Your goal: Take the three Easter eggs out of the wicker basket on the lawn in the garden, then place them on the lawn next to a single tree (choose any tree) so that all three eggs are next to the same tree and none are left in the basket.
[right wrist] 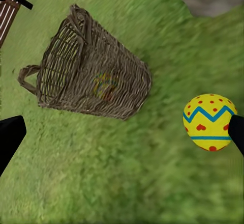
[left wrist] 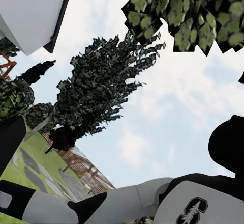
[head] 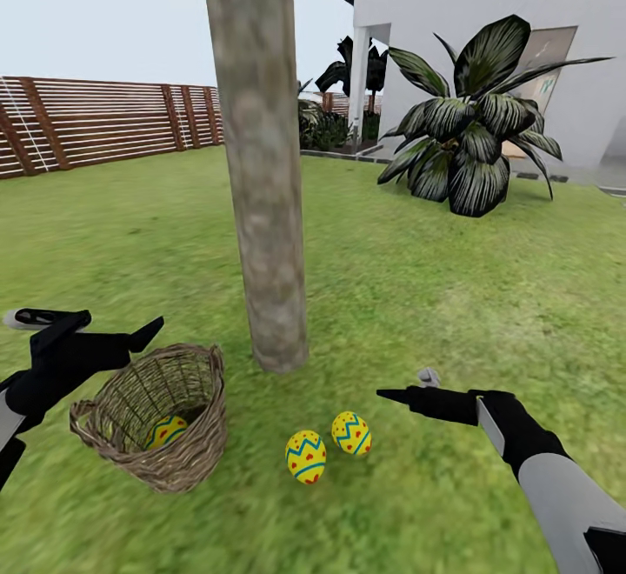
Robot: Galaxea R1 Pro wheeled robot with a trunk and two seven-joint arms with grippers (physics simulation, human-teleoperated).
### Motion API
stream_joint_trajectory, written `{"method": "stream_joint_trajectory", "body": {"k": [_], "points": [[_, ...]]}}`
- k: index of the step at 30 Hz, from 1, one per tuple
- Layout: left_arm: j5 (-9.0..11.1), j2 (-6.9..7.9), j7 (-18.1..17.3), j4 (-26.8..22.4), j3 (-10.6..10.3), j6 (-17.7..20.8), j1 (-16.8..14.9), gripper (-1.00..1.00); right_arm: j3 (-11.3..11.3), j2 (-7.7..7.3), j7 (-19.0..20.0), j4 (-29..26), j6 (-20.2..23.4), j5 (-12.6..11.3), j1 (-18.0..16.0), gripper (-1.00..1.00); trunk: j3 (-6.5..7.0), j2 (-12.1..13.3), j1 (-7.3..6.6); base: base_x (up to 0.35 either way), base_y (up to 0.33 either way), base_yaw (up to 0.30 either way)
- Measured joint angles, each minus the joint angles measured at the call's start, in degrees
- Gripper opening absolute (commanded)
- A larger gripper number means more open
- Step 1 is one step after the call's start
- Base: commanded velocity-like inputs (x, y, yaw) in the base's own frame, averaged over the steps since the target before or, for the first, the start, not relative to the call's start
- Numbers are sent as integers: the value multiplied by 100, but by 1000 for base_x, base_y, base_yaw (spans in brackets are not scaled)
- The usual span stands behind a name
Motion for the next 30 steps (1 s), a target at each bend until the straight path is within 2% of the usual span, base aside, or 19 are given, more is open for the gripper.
{"method": "stream_joint_trajectory", "body": {"k": [7, 26, 30], "points": [[27, -49, -16, 439, 7, -17, 9, 100, 1, 4, -2, -1, 8, -4, 1, 100, 0, 2, -1, 9, 21, 0], [25, -59, -13, 471, 6, -7, 9, 100, 4, 4, -7, -2, 10, -9, 3, 100, 0, 2, 0, 68, 292, 0], [25, -64, -17, 483, 3, -14, 9, 100, 1, 4, -5, -3, 8, 3, 3, 100, 0, 2, 0, 1, 77, 0]]}}
